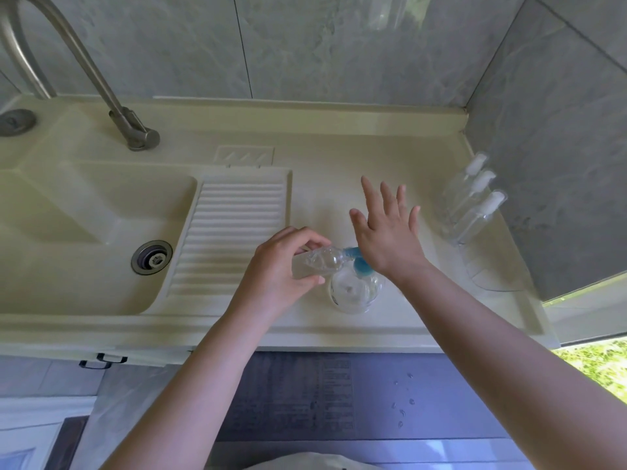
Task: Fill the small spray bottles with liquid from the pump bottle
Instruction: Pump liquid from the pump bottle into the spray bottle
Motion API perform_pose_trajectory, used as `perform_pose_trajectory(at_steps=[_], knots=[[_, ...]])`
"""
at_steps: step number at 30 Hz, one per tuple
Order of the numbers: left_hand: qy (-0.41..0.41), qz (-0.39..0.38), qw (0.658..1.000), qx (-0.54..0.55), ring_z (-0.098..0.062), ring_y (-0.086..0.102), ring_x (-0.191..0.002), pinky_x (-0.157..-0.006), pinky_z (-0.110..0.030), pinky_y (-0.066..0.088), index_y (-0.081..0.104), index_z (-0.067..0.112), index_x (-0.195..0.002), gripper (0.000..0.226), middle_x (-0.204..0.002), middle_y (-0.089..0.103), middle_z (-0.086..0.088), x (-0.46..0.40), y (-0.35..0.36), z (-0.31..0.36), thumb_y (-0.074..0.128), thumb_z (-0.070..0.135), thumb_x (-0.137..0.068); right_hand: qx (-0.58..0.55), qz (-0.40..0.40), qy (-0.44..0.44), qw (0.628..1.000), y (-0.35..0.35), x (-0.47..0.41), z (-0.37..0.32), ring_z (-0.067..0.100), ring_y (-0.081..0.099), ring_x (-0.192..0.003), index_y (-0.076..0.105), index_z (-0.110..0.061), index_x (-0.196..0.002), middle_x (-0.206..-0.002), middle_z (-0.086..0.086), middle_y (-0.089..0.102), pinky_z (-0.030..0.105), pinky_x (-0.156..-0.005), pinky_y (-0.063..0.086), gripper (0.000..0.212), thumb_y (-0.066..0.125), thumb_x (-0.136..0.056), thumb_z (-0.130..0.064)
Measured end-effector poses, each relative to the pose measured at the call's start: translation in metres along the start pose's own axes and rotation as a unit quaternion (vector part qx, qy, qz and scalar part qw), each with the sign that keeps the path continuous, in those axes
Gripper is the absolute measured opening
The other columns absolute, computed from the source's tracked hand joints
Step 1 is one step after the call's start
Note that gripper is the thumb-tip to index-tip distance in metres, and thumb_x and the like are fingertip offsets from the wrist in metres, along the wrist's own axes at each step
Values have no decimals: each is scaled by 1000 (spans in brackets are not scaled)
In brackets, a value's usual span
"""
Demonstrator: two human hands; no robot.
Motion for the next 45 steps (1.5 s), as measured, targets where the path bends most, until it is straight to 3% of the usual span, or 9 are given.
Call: perform_pose_trajectory(at_steps=[8, 14, 17, 21, 26, 30, 35, 40, 45], knots=[[-1, -3, 1000, -7, 3, 58, -100, -93, -17, 47, 68, 30, -106, 51, -104, 63, 17, -1, 2, -1, 87, 8, -65, -2, 17, -24, 1000, -6, -1, -2, 28, -16, -152, 1, -35, -159, -167, 7, 2, 51, -120, -10, 61, 26, -105, -50], [-3, -9, 1000, -3, 4, 58, -99, -93, -11, 44, 70, 27, -107, 52, -103, 62, 15, -1, 5, -6, 86, 5, -63, -1, 14, -15, 1000, 0, 0, -3, 29, -14, -152, -9, -27, -159, -167, 7, 6, 51, -121, -9, 82, 33, -98, -62], [-3, -4, 1000, -7, 4, 58, -97, -92, -9, 43, 70, 27, -105, 51, -102, 62, 17, -3, 4, -7, 87, 5, -63, 3, 37, -35, 999, -10, -1, -4, 29, -16, -152, -9, -28, -158, -167, 7, 5, 50, -120, -10, 77, 32, -100, -58], [-8, -6, 1000, -10, 6, 57, -96, -89, -4, 40, 70, 29, -104, 50, -100, 62, 18, -4, 5, -8, 87, 6, -62, -10, -27, 12, 1000, 7, 0, 4, 26, -17, -152, -6, -33, -159, -167, 7, 3, 50, -122, -11, 71, 27, -101, -57], [-6, -5, 1000, -10, 5, 58, -96, -88, -3, 38, 70, 29, -103, 50, -101, 62, 19, -5, 5, -7, 87, 6, -62, 76, 46, -52, 995, -14, -3, -7, 29, -18, -152, -9, -29, -158, -167, 8, 2, 52, -120, -11, 75, 27, -100, -61], [-10, -8, 1000, -9, 4, 59, -97, -90, -5, 40, 69, 30, -104, 50, -101, 62, 17, -5, 5, -8, 87, 6, -63, 48, -9, 4, 999, 2, 0, 3, 28, -18, -152, -8, -33, -158, -167, 8, 3, 55, -119, -14, 70, 23, -101, -59], [-6, -8, 1000, -3, 5, 58, -97, -89, -4, 40, 69, 28, -103, 50, -101, 62, 17, -4, 4, -6, 87, 6, -63, 141, 87, -51, 985, -25, -3, -10, 34, -19, -151, -13, -31, -157, -167, 9, -3, 59, -116, -16, 72, 21, -101, -61], [-3, -12, 1000, -8, 5, 58, -98, -90, -8, 42, 69, 28, -105, 49, -102, 63, 17, -5, 5, -3, 87, 7, -64, 111, 50, -13, 992, -10, -3, 0, 35, -18, -151, -7, -32, -158, -167, 11, 1, 61, -118, -12, 65, 20, -103, -53], [-3, -9, 1000, -3, 6, 58, -97, -89, -7, 42, 69, 27, -103, 49, -102, 62, 17, -4, 4, -2, 86, 5, -63, 160, 141, -76, 974, -27, 1, -15, 38, -13, -151, -5, -27, -159, -167, 12, 3, 61, -118, -9, 66, 25, -104, -50]])
Point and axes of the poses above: each hand's wrist, its own x-axis away from the middle knuckle, its own y-axis out of the palm, z = x × y, the point moved 7 cm from there along -x, towards the middle knuckle
